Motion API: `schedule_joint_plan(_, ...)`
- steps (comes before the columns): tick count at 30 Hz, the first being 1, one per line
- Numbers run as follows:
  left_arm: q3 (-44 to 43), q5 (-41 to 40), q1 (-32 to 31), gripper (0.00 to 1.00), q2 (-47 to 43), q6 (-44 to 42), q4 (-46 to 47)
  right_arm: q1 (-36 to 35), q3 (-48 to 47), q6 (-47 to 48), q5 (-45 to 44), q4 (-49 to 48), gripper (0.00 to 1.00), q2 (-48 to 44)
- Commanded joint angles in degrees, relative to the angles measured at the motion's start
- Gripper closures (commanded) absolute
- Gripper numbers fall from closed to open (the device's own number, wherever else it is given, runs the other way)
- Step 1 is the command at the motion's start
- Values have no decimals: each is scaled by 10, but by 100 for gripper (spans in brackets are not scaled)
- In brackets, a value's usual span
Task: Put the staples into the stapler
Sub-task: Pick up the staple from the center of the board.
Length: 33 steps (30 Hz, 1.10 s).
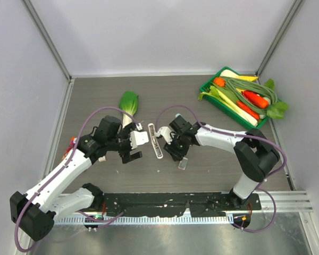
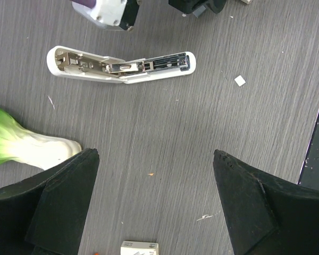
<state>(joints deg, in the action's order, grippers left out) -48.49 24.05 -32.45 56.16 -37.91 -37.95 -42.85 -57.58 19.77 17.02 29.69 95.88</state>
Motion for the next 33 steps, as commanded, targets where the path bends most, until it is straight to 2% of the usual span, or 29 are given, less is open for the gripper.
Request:
schedule_joint_plan(1, -3, 17, 4, 7, -4, 2, 24, -11, 1, 12, -46, -19, 56, 4)
schedule_joint_plan(16, 0, 25, 4, 7, 0, 5, 25, -27, -6, 16, -60, -34, 57, 27)
schedule_joint_plan(19, 0, 26, 4, 7, 0, 4, 24, -29, -5, 19, -60, -31, 61, 28)
schedule_joint_plan(26, -1, 27, 4, 7, 0, 4, 23, -30, -4, 23, -52, -30, 81, 29)
schedule_joint_plan(33, -4, 31, 3, 7, 8, -12, 20, -20, -20, 19, -16, -6, 83, 11)
